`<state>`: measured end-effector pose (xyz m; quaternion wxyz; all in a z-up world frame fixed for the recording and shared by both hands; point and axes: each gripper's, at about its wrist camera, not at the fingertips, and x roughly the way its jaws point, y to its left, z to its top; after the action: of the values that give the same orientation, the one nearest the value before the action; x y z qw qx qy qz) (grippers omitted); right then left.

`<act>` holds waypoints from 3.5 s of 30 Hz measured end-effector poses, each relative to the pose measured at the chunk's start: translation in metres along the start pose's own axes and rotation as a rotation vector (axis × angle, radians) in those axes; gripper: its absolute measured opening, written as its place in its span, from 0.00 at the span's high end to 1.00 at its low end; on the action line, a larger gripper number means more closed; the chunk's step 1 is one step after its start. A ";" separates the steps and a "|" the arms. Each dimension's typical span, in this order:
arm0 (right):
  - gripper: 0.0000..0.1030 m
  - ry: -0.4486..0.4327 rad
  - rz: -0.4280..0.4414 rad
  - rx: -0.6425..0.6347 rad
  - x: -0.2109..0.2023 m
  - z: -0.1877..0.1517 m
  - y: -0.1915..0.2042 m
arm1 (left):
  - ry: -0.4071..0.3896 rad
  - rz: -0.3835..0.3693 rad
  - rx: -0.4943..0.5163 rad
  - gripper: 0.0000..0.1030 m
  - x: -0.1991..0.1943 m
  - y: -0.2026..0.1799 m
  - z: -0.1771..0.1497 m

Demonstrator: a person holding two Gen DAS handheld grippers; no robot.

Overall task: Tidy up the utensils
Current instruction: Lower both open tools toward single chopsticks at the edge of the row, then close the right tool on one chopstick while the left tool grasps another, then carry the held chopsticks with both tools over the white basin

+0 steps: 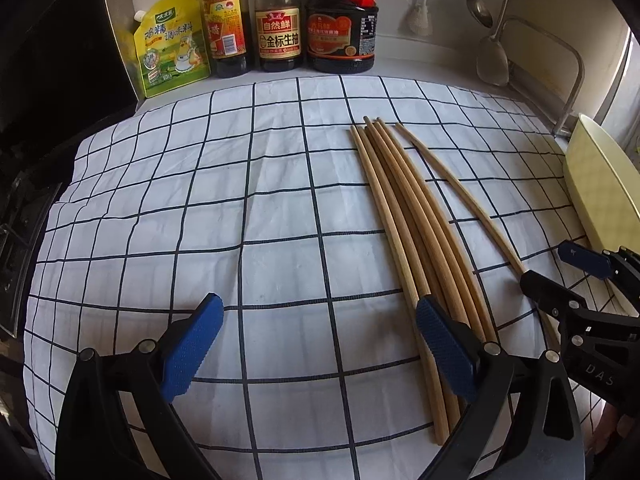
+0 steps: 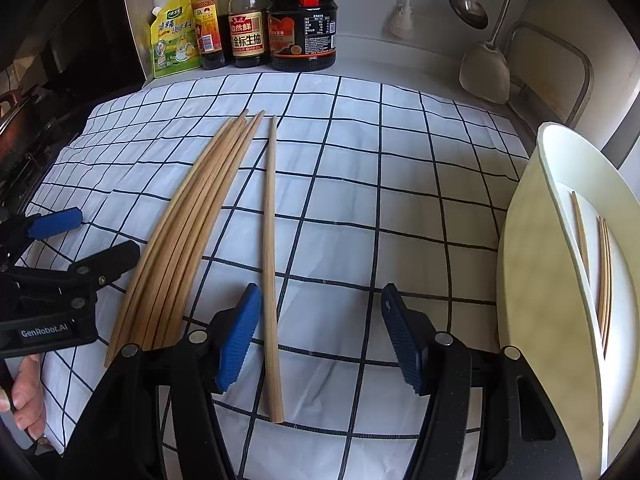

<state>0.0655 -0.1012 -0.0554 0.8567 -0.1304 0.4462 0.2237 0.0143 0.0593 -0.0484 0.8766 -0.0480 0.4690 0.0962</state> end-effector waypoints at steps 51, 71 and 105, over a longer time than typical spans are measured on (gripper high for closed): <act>0.94 -0.042 0.071 -0.015 0.013 0.021 0.019 | 0.013 -0.152 -0.019 0.93 0.007 0.014 0.020; 0.94 -0.270 0.017 0.206 -0.104 0.009 -0.045 | -0.073 -0.382 0.102 0.93 -0.067 -0.053 0.051; 0.94 -0.229 -0.125 0.623 -0.119 -0.061 -0.223 | 0.018 -0.484 0.407 0.93 -0.034 -0.283 0.091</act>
<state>0.0743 -0.3513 0.0129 0.9120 0.1365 0.3852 0.0366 0.1305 -0.2053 0.0287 0.8616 0.0174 0.4612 -0.2114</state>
